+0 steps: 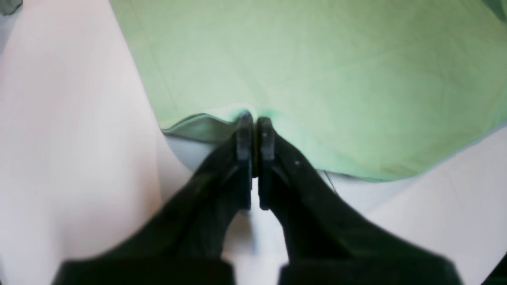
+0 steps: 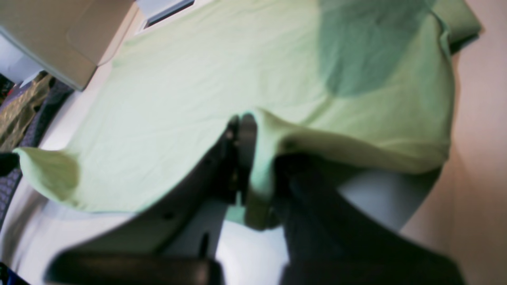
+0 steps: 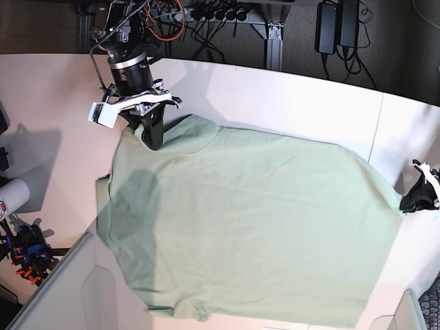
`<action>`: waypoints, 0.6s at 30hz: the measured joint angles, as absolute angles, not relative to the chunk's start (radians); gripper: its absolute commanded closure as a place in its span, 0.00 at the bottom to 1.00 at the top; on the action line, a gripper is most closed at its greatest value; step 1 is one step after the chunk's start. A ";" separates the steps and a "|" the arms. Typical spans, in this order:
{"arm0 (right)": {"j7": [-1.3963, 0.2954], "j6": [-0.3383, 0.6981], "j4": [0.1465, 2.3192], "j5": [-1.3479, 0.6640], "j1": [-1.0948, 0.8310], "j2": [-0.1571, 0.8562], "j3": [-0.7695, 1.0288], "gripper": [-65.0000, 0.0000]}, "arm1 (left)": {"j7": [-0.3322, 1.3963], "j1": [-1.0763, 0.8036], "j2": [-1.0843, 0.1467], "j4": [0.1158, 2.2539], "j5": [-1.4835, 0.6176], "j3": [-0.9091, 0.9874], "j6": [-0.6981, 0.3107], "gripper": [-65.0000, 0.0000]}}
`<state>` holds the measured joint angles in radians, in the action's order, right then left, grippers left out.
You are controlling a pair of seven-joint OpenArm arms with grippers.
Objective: Fold the T-shirt properly
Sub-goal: 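Lift the shirt with both grippers and drag it across the table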
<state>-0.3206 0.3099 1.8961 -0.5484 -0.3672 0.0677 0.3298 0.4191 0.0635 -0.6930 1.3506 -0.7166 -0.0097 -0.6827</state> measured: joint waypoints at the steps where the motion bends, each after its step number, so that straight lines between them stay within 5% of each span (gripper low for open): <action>1: -0.321 0.310 1.896 -0.544 -0.356 0.073 0.330 1.00 | 0.419 0.075 -0.693 1.351 -0.714 -0.010 -0.683 1.00; 18: -0.319 0.314 1.732 -0.437 -0.100 0.180 0.332 1.00 | 0.373 0.295 -0.665 1.063 -0.689 -0.010 -0.688 1.00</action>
